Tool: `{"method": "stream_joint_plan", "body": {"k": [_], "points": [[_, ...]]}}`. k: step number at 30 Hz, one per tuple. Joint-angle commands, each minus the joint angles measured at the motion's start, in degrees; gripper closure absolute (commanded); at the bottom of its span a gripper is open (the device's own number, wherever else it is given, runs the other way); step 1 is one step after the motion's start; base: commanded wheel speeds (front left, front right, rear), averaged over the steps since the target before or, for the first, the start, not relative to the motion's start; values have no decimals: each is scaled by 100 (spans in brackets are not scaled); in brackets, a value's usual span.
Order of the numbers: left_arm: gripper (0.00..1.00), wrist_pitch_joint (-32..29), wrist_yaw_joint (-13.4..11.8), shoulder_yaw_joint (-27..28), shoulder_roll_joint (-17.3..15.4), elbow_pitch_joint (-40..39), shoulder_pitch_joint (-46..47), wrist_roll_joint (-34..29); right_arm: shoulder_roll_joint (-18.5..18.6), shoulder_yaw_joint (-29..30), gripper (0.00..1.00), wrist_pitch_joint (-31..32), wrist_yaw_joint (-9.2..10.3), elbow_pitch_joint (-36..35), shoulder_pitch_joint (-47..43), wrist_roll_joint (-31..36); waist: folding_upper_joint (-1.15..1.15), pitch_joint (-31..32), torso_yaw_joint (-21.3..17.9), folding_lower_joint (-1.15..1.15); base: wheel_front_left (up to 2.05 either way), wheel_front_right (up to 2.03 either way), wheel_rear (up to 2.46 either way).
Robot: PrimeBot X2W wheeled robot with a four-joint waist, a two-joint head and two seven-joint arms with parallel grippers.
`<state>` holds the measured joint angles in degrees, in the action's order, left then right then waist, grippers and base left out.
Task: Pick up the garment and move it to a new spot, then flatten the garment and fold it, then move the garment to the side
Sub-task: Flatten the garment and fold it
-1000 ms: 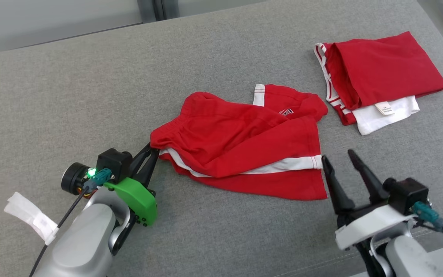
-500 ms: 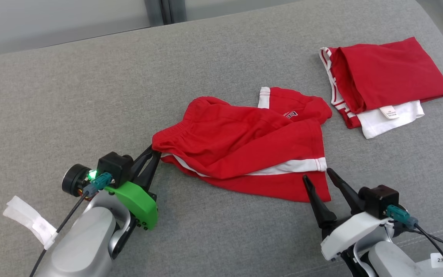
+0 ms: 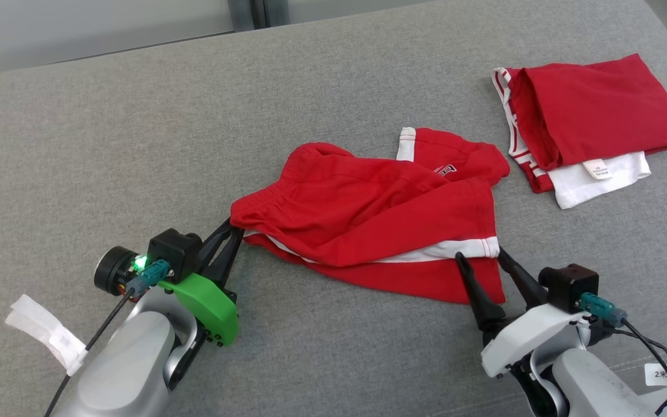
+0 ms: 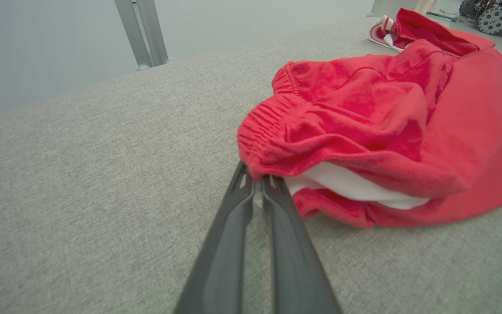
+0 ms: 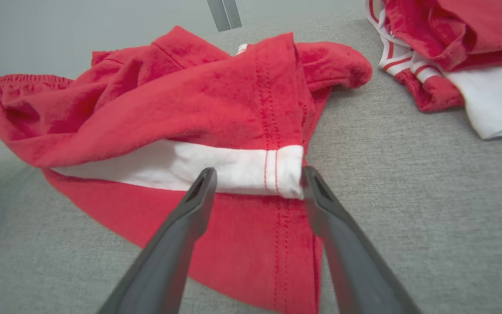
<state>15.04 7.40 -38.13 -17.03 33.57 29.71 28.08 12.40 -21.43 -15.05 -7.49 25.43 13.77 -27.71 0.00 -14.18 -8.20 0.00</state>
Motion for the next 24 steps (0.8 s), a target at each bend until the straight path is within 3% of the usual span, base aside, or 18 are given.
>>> {"method": "stream_joint_plan", "body": {"k": [1, 8, 19, 20, 21, 24], "points": [[100, 16, 11, 2, -48, -11, -5, -35, 20, -88, 0, -16, 0, -59, 70, -93, 0, 1, 7, 0, 0, 0, 0], [100, 16, 11, 8, -41, -3, -21, -23, 149, -382, 0, -16, 0, -246, 47, -332, 0, 20, 19, 0, 0, 0, 0], [100, 16, 11, -21, -20, -1, -28, -51, 179, -348, 0, -16, 0, -51, 197, -297, 0, 52, 49, 0, 0, 0, 0], [100, 16, 11, -29, -21, -2, -29, -49, 172, -347, 40, -16, 0, -30, 214, -299, 0, 58, 57, 0, 0, 0, 0], [100, 16, 11, -39, -28, -2, -31, -46, 166, -348, 100, -16, -1, -29, 230, -301, 0, 65, 67, 0, 0, 0, 0], [100, 16, 11, -58, -61, 3, -54, -24, 175, -292, 100, -16, 0, -82, 238, -291, 0, 102, 95, 0, 0, 0, 0]]}}
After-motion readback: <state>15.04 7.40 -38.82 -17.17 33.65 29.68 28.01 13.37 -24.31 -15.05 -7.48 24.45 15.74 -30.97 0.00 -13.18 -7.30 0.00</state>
